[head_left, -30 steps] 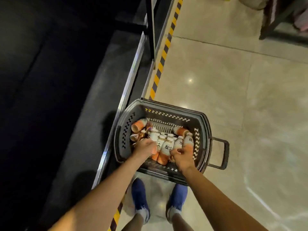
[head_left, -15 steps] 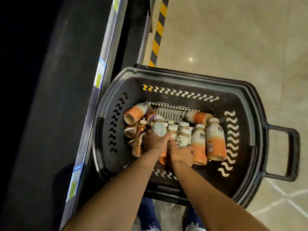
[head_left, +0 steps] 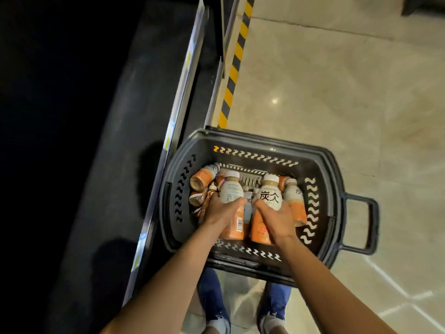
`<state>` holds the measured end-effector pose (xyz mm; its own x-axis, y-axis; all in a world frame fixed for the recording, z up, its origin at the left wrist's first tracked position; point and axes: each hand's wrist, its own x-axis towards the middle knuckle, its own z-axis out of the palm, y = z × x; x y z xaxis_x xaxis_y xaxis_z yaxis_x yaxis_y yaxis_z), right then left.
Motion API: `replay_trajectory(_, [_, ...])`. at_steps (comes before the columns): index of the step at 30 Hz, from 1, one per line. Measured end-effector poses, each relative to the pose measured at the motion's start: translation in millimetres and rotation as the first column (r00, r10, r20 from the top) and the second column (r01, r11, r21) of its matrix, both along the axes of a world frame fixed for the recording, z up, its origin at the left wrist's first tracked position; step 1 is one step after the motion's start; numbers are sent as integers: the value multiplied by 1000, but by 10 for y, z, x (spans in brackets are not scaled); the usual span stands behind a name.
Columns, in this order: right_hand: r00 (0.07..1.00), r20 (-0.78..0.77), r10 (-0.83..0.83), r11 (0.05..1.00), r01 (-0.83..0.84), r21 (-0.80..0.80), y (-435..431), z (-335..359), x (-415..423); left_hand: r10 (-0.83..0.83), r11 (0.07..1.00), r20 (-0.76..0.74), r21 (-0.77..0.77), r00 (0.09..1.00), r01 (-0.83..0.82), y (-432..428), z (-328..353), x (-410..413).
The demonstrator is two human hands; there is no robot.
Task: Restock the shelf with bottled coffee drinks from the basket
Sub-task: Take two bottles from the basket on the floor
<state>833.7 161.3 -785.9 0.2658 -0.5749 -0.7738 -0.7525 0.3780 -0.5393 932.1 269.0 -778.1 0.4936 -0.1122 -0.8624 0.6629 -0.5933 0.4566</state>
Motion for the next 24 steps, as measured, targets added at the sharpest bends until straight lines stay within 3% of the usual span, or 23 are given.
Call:
replay_trajectory(4, [982,108,157,983,-145,-111,-278,1664,-7,-1,988,106,-156,994,18,-103,1533,19])
replay_trajectory(10, [946,264,190,947,-106,-303,-496,4164,-28,52,943,311,-327,949,55,-249,4020,1])
replay_trajectory(15, [863,427,271,913,-91,-397,-485,5739,-46,161,936,536,-349,829,43,-167,5584,-200])
replay_trajectory(20, [693,551,464,860,-205,-467,-309,6807,-205,304,907,631,-420,714,-14,244,6664,-601])
replay_trajectory(24, [495,604,625,780,-361,-511,36,7355,-376,536,831,632,-510,559,-221,747,7237,-1133])
